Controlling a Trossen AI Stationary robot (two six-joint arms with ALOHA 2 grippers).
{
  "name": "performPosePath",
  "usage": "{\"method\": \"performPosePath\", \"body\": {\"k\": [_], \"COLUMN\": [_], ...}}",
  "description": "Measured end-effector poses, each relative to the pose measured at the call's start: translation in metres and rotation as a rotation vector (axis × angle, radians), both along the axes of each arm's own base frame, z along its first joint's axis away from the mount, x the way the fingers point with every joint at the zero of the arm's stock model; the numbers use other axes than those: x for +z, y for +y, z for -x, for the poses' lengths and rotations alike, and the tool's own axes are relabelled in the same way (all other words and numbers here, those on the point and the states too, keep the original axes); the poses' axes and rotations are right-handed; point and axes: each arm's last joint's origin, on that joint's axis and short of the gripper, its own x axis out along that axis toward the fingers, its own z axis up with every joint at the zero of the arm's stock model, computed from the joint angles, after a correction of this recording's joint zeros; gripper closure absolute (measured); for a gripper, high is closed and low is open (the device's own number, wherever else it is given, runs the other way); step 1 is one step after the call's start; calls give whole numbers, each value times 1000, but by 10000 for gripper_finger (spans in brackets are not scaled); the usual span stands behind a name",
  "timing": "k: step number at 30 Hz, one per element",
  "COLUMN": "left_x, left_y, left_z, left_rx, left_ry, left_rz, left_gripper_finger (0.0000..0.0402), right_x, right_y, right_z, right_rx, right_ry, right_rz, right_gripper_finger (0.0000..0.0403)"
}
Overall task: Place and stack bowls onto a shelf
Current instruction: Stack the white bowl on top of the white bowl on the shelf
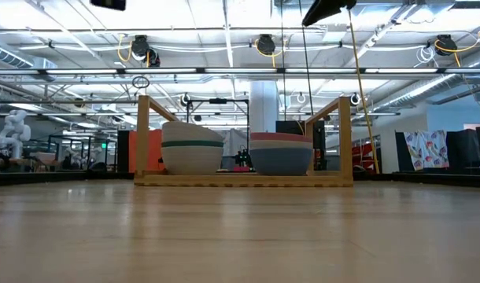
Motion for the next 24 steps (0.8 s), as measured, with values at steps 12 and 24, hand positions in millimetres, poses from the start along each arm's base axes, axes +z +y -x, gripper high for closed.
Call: {"method": "performPosePath", "body": {"k": [12, 24], "left_x": [-94, -151], "left_y": [-75, -151], "left_z": [5, 20], "left_rx": [-292, -414], "left_ry": [252, 109], "left_rz": [7, 60], "left_gripper_finger": [323, 323], "right_x": [11, 16], "right_y": [8, 12], "right_z": [15, 22], "right_rx": [-9, -2], "right_ry": [-60, -72], "right_rz": [15, 36], "right_gripper_finger": [261, 261]}}
